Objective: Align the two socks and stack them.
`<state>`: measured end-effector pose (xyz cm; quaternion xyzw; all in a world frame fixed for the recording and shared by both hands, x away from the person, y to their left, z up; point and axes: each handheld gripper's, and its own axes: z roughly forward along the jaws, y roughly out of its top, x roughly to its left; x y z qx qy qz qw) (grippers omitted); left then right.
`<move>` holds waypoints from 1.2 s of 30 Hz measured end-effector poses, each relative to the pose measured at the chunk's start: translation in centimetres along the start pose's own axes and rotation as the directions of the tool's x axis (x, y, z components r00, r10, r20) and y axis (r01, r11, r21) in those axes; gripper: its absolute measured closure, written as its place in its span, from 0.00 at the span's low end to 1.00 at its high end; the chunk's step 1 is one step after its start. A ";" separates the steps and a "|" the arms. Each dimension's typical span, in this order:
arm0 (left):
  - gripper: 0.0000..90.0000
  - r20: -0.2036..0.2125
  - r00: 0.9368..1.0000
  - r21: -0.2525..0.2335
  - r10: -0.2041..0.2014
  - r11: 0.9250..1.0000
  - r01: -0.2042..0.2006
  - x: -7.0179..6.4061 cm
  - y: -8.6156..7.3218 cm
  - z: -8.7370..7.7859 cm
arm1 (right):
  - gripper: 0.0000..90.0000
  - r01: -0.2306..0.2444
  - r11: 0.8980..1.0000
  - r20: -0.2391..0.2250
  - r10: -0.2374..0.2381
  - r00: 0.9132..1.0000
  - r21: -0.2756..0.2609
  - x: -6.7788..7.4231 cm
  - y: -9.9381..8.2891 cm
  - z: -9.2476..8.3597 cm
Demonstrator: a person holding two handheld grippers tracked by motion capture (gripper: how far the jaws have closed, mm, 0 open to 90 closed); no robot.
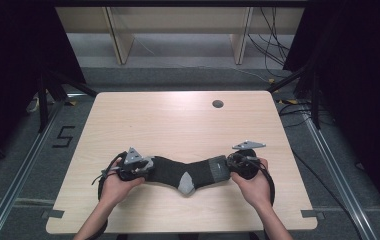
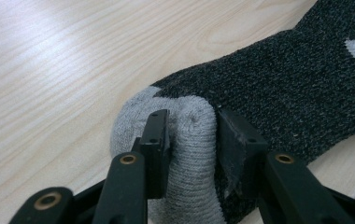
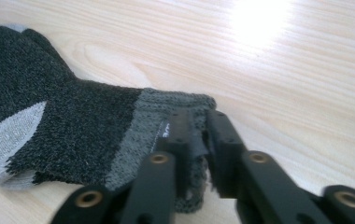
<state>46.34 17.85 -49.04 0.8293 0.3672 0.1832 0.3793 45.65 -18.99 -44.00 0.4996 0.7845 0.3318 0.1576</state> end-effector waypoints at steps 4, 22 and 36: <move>0.70 0.002 1.000 -0.006 -0.004 1.000 0.004 0.0 -0.1 0.0 | 0.99 0.034 0.998 -0.018 -0.033 0.999 0.058 -0.3 -0.3 1.9; 0.46 -0.005 0.999 -0.065 -0.042 0.997 0.041 -0.3 0.1 -0.5 | 0.84 -0.005 0.999 -0.018 0.006 1.000 0.034 -0.4 -0.9 2.4; 0.22 -0.003 0.984 -0.189 -0.178 0.966 0.174 1.0 -2.0 -4.1 | 0.55 -0.046 0.997 -0.030 0.045 0.999 -0.056 -2.2 -1.5 -0.2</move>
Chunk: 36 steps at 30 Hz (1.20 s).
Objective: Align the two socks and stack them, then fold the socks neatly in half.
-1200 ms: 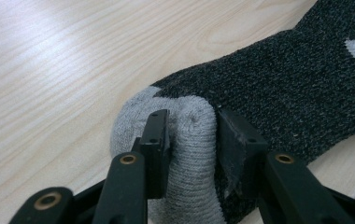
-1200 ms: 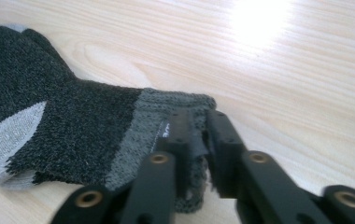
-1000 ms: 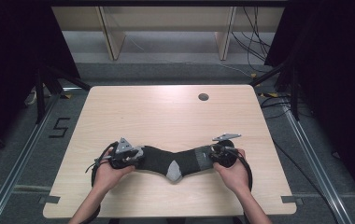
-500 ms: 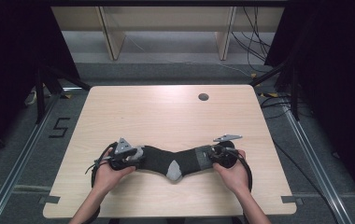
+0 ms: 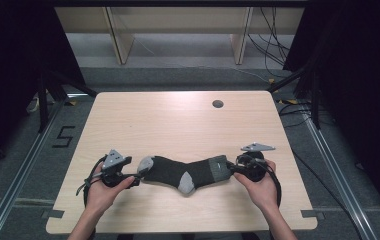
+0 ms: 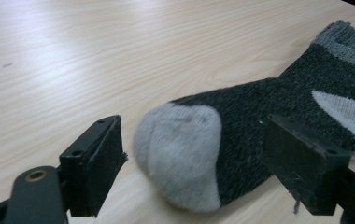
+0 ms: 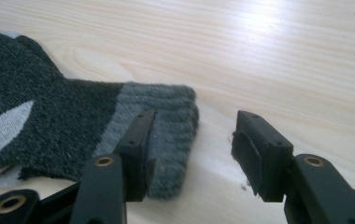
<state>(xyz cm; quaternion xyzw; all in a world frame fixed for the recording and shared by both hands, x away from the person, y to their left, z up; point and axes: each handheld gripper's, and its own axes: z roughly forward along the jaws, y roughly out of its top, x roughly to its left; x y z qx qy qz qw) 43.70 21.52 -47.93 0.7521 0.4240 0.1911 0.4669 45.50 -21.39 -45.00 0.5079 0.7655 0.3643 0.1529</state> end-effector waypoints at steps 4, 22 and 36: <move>0.22 -0.024 0.999 -0.006 -0.022 1.000 0.022 0.5 -0.6 -1.0 | 0.53 -0.013 1.000 0.008 0.013 1.000 -0.002 -0.4 -0.7 -0.6; 0.25 -0.079 0.994 0.016 -0.079 0.997 0.081 0.9 -2.6 -1.7 | 0.52 -0.008 1.000 -0.014 0.008 1.000 0.029 -0.5 -1.7 -0.3; 0.21 -0.069 0.992 0.017 -0.107 0.994 0.108 0.0 -2.2 -1.6 | 0.54 -0.035 0.999 0.026 0.034 0.999 0.042 -0.3 -2.1 -1.5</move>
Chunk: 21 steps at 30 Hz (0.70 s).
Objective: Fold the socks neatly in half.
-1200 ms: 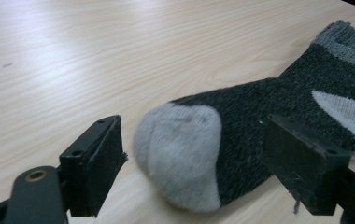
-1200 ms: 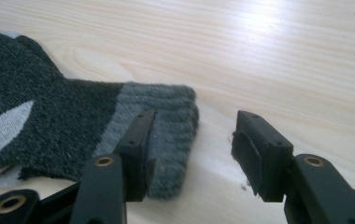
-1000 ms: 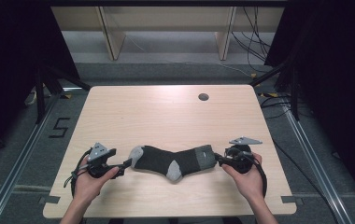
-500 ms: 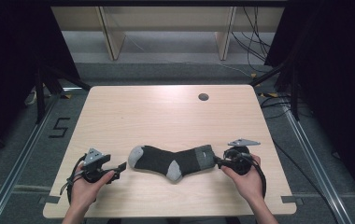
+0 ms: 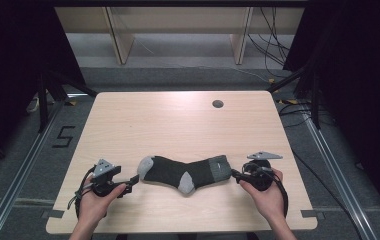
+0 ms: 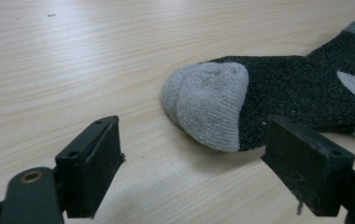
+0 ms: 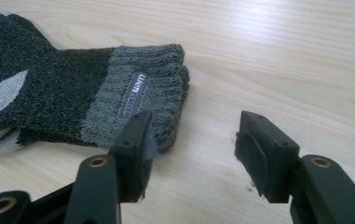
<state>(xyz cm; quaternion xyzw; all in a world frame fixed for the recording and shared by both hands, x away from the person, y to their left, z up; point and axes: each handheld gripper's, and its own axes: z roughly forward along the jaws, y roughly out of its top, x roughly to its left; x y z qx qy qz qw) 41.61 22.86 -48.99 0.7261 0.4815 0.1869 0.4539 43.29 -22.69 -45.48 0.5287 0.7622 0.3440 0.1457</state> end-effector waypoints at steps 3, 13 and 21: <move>0.30 -0.006 1.000 0.005 -0.015 1.000 0.015 0.2 0.2 0.1 | 0.72 0.023 1.000 0.012 -0.023 1.000 0.011 0.3 0.2 0.1; 0.32 0.037 0.998 0.012 -0.043 0.999 0.043 -0.2 1.6 2.3 | 0.80 0.026 0.999 -0.005 -0.026 1.000 0.027 0.7 0.9 1.7; 0.32 0.047 0.997 0.004 -0.065 0.998 0.065 -0.9 2.4 3.5 | 0.81 0.004 1.000 -0.014 -0.004 1.000 0.001 0.9 1.6 1.9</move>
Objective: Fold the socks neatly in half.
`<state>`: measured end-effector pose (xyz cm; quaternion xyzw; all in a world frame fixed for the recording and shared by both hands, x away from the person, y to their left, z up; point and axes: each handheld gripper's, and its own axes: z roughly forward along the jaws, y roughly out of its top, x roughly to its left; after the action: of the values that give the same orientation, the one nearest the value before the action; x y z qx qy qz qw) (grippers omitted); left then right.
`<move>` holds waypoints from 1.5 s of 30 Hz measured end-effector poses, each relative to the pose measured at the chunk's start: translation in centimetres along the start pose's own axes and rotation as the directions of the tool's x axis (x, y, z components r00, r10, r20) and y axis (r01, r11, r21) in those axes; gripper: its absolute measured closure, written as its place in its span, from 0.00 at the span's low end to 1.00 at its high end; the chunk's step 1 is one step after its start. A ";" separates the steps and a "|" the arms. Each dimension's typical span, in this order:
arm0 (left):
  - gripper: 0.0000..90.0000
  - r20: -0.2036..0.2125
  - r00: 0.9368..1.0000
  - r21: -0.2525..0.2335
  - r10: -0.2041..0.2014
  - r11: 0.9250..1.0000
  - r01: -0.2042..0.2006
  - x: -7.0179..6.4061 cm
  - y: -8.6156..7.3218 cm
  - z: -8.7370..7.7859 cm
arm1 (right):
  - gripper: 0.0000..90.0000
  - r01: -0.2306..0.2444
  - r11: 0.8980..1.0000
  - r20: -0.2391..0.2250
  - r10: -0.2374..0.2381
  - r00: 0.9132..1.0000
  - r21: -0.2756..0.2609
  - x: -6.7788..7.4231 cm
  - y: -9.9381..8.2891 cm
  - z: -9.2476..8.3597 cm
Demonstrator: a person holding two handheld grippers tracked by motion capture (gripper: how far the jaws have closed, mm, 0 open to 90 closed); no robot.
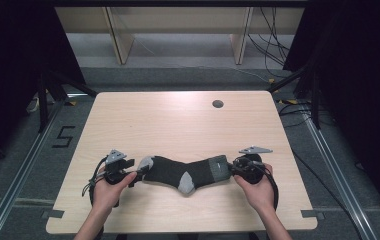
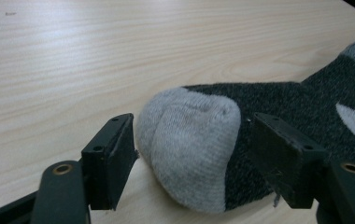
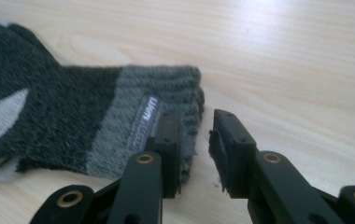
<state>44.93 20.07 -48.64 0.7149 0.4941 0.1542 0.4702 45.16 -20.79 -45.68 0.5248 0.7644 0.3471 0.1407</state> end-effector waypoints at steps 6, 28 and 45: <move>0.30 -0.006 1.000 0.037 0.003 0.999 -0.003 0.0 0.4 0.7 | 0.82 0.012 0.999 0.003 -0.012 1.000 0.039 0.6 0.3 0.5; 0.36 0.038 0.999 0.136 -0.015 0.991 0.010 1.3 0.2 3.9 | 0.84 0.034 0.998 -0.006 -0.034 0.999 0.059 0.2 -0.5 2.0; 0.47 0.035 0.999 0.154 -0.006 0.988 0.001 1.5 0.2 4.1 | 0.84 0.012 0.999 -0.016 -0.011 1.000 0.053 0.4 -0.7 2.0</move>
<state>48.57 19.16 -50.93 0.7507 0.4974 0.1022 0.4226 45.69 -19.82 -47.52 0.5212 0.7774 0.3301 0.1227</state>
